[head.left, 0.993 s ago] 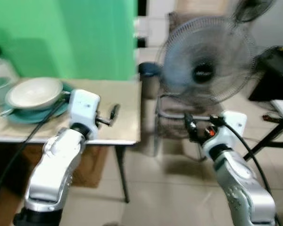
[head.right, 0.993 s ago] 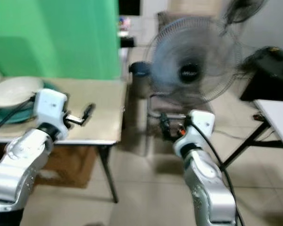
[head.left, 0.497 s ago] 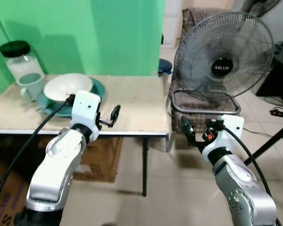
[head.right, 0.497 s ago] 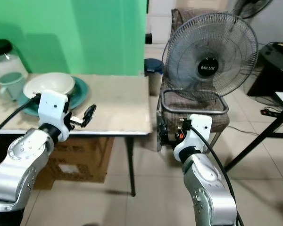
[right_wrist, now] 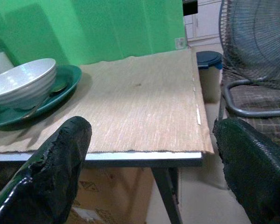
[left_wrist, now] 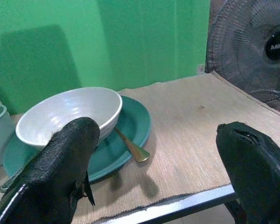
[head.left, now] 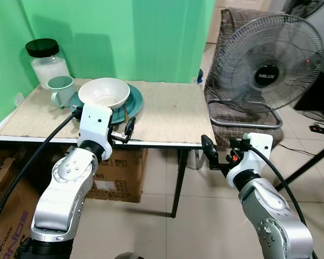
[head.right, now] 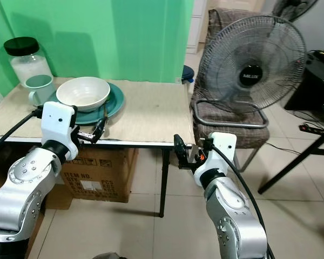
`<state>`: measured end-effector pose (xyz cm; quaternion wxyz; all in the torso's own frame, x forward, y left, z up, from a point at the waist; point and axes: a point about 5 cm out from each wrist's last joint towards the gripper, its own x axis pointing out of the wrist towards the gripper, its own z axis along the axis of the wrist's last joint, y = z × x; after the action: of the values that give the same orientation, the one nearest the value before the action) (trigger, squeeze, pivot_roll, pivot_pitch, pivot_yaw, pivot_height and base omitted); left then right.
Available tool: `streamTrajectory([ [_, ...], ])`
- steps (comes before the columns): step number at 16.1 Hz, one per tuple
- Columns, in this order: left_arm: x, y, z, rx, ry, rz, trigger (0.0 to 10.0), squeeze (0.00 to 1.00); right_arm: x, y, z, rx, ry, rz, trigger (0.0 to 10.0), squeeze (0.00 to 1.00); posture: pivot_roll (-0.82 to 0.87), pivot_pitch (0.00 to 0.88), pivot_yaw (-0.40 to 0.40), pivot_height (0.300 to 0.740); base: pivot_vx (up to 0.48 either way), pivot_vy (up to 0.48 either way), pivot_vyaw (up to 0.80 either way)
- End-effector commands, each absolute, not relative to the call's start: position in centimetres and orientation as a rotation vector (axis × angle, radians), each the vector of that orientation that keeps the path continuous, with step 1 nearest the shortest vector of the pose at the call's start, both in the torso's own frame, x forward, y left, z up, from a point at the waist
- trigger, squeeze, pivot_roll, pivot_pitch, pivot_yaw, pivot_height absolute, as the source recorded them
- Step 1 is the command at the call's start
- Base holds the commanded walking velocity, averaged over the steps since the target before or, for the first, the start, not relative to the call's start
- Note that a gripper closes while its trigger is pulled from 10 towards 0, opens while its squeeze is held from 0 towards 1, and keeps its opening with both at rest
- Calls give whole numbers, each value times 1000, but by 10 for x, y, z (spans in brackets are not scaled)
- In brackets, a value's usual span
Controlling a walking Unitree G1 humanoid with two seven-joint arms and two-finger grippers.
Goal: Setting the table
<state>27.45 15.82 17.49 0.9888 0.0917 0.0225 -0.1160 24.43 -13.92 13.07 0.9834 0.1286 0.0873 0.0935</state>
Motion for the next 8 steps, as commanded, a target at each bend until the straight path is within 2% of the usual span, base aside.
streamTrajectory([
  [1,276,157,181,198,19,-233,10000,0,245,-141,134,247,159,184,10000,0,94,0,-18,740,292,0,0],
  [3,275,158,180,202,27,-232,10000,0,246,-141,133,244,166,192,10000,0,102,0,-26,740,292,0,522],
  [8,273,158,178,205,35,-234,10000,0,248,-143,133,257,169,179,10000,0,104,0,-29,740,292,0,0],
])
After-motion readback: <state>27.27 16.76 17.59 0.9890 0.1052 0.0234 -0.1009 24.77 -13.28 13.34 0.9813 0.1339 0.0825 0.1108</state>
